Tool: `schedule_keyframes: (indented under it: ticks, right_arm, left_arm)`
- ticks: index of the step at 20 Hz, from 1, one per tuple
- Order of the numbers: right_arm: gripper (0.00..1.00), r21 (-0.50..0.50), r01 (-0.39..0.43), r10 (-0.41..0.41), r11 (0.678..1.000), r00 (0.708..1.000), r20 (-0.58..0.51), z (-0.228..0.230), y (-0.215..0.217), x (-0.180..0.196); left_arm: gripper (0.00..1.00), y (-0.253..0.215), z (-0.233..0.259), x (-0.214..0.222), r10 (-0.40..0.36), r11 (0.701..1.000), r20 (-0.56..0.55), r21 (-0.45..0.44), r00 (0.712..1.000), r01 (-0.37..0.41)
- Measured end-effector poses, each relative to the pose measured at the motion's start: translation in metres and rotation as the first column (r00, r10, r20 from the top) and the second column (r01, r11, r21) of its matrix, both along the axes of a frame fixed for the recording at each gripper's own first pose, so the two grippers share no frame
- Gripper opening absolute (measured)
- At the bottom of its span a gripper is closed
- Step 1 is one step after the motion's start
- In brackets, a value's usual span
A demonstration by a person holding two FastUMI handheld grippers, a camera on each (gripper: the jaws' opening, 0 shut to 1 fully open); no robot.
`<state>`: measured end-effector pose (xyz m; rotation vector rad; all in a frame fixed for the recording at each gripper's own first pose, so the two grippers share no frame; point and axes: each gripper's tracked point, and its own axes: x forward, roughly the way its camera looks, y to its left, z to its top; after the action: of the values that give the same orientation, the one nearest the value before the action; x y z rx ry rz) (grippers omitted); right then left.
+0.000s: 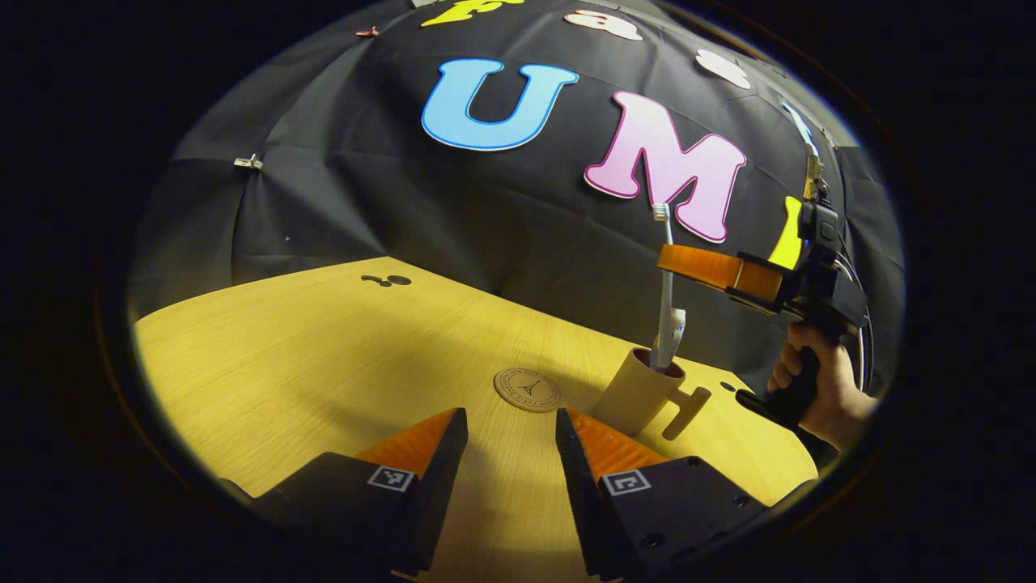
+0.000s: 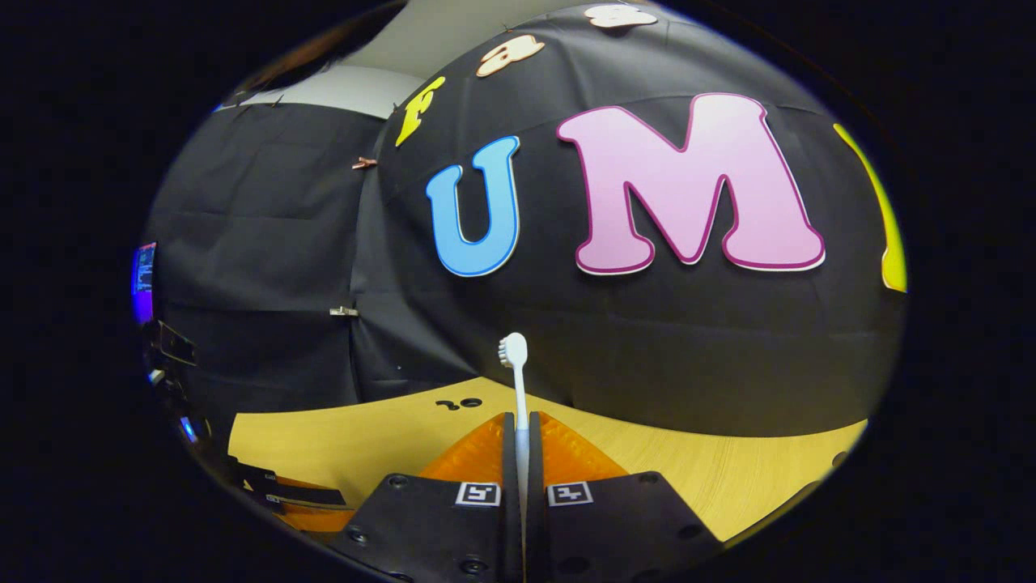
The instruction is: Put the toothbrush and toothpaste on the desktop into the cup, then pick up the cup and place it on the coaster on the desktop.
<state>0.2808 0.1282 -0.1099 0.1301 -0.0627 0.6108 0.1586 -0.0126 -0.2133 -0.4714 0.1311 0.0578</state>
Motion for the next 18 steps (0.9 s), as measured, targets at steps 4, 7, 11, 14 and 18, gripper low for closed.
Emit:
schedule_keyframes:
  ticks: [4,7,11,14,18]
  right_arm:
    - [0.06,-0.044,0.025,-0.023,0.999,0.999,0.048,-0.001,-0.001,0.008]
    - [0.06,-0.046,0.028,-0.026,0.999,0.999,0.044,-0.004,-0.003,0.01]
    - [0.06,-0.075,0.026,-0.026,0.997,1.0,0.006,-0.025,-0.004,0.012]
    - [0.06,-0.095,0.045,-0.047,0.994,0.999,-0.013,-0.039,-0.012,0.011]
    - [0.08,-0.096,0.056,-0.057,0.994,0.998,-0.006,-0.037,-0.014,0.005]
  left_arm:
    - [0.69,0.0,-0.005,0.002,-0.006,1.0,-0.008,-0.003,1.0,0.006]
    - [0.69,-0.001,-0.007,0.003,-0.009,1.0,-0.013,-0.006,1.0,0.009]
    - [0.69,-0.005,-0.009,0.003,-0.018,1.0,-0.017,-0.001,1.0,0.018]
    - [0.69,-0.007,-0.011,0.003,-0.023,1.0,-0.021,0.002,1.0,0.023]
    - [0.7,-0.008,-0.014,0.002,-0.026,1.0,-0.028,-0.001,0.999,0.026]
